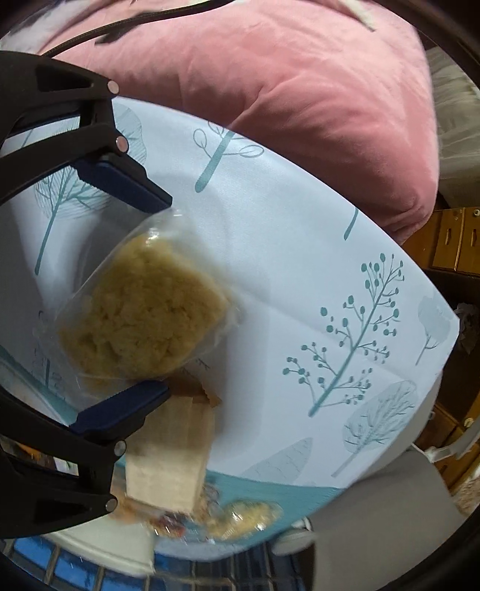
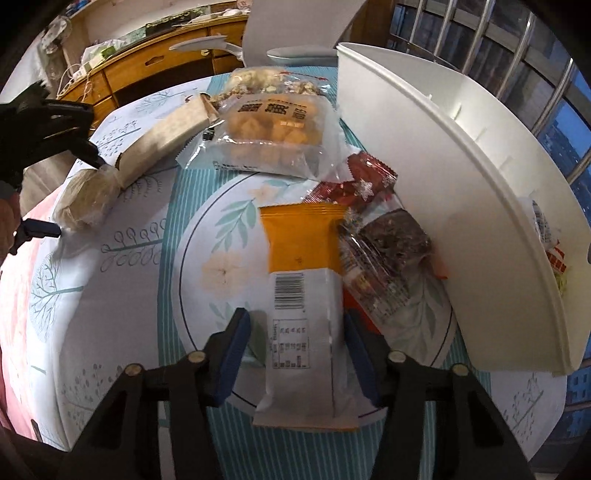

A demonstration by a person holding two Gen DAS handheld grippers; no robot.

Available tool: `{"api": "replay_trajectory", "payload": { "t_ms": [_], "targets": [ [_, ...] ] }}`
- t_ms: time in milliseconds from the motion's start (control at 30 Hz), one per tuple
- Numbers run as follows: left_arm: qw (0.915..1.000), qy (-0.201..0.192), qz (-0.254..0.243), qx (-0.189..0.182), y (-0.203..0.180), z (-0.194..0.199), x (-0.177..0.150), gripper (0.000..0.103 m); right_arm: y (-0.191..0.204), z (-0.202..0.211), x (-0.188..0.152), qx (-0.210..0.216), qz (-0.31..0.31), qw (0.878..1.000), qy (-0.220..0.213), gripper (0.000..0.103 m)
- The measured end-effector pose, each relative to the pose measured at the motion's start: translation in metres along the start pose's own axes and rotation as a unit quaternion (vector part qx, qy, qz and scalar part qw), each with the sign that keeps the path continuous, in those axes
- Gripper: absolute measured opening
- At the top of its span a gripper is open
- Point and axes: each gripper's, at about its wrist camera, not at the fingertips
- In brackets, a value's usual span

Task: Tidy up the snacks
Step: 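Grasp the orange-and-white bar packet with the right gripper while the left lifts the cake, then carry both held packets into the white tray and open both grippers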

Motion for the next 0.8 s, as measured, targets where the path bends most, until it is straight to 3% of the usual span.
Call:
{"api": "replay_trajectory", "payload": {
  "t_ms": [133,400,533,800],
  "targets": [
    [0.9999,-0.011,-0.006,0.005,-0.006,0.004,-0.002,0.069,0.001,0.000,0.001,0.009,0.002,1.000,0.005,0.041],
    [0.9997,0.024,0.002,0.000,0.012,0.008,-0.002,0.068,0.002,0.005,0.003,0.028,-0.002,1.000,0.006,0.040],
    [0.9982,0.057,0.009,-0.014,0.025,0.010,-0.003,0.068,0.010,0.017,0.007,0.037,0.011,0.999,-0.015,0.037],
    [0.9964,0.066,-0.039,-0.036,0.039,0.041,-0.016,0.068,0.025,0.041,0.008,0.065,0.015,0.997,-0.034,0.037]
  ]
}}
Point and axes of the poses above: each gripper's, at about its wrist camera, not at the fingertips, and z roughly against the way its jaws point, y to its left, x to its top, and after that the axes turned 11 degrees about -y, right-handed
